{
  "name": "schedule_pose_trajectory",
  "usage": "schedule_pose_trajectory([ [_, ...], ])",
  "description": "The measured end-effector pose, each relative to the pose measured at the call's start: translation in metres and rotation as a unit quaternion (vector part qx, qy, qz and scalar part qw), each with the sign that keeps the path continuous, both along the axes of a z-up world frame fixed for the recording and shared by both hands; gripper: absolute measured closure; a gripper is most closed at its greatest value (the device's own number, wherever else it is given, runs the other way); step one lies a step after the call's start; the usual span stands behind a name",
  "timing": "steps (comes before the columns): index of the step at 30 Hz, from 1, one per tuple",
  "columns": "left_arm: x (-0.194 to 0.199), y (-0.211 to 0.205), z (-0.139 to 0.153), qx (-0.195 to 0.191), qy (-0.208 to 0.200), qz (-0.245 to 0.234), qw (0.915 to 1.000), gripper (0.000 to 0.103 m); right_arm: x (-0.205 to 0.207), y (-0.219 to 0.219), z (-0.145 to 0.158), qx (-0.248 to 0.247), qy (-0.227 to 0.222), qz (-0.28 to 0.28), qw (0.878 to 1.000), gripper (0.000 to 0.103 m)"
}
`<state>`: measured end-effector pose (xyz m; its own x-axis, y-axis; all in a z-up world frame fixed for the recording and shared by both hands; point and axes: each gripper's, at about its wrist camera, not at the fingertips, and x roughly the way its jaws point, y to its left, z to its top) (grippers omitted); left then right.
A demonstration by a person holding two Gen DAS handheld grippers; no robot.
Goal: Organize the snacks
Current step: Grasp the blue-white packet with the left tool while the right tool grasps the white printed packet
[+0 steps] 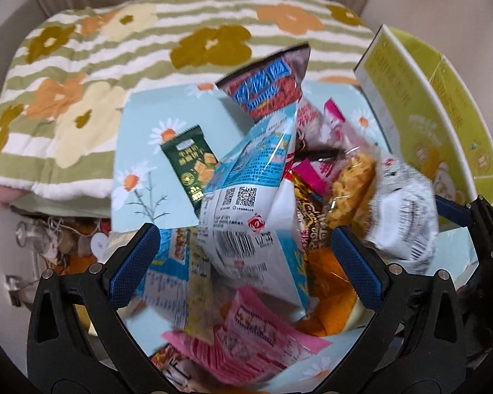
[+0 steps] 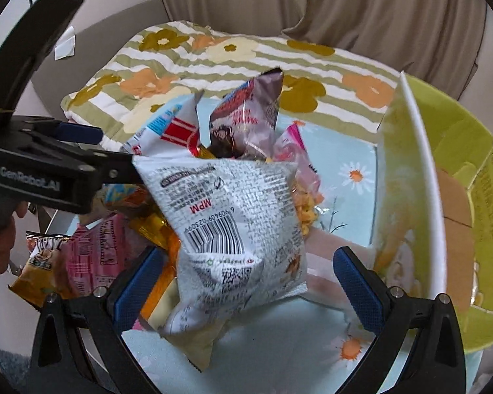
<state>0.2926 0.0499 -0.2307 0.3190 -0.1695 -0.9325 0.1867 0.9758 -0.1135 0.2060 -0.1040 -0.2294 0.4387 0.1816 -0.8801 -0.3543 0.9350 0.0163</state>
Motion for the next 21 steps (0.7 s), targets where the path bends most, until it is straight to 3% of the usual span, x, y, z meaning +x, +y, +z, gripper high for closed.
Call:
schedule_pose_trajectory([
  [5,0.012,0.000,-0.018,-0.001,0.024,-0.014,0.9996,0.004,0.008,0.003,-0.008,-0.008,0.006,-0.003,1.000,0.002],
  [9,0.016,0.002,-0.026,-0.014,0.037,-0.022,0.9990,0.033,0.011,0.007,-0.013,-0.008,0.008,0.002,1.000,0.003],
  [13,0.016,0.004,-0.027,-0.024,0.037,-0.030,0.9986,0.045,0.016,0.007,-0.016,0.006,0.018,-0.006,1.000,0.003],
  [18,0.018,0.006,-0.025,-0.037,0.040,-0.030,0.9980,0.050,0.020,0.005,-0.020,0.020,0.032,-0.021,0.999,0.014],
  [21,0.019,0.008,-0.023,-0.039,0.037,-0.032,0.9980,0.051,0.022,0.003,-0.020,0.032,0.037,-0.031,0.998,0.015],
])
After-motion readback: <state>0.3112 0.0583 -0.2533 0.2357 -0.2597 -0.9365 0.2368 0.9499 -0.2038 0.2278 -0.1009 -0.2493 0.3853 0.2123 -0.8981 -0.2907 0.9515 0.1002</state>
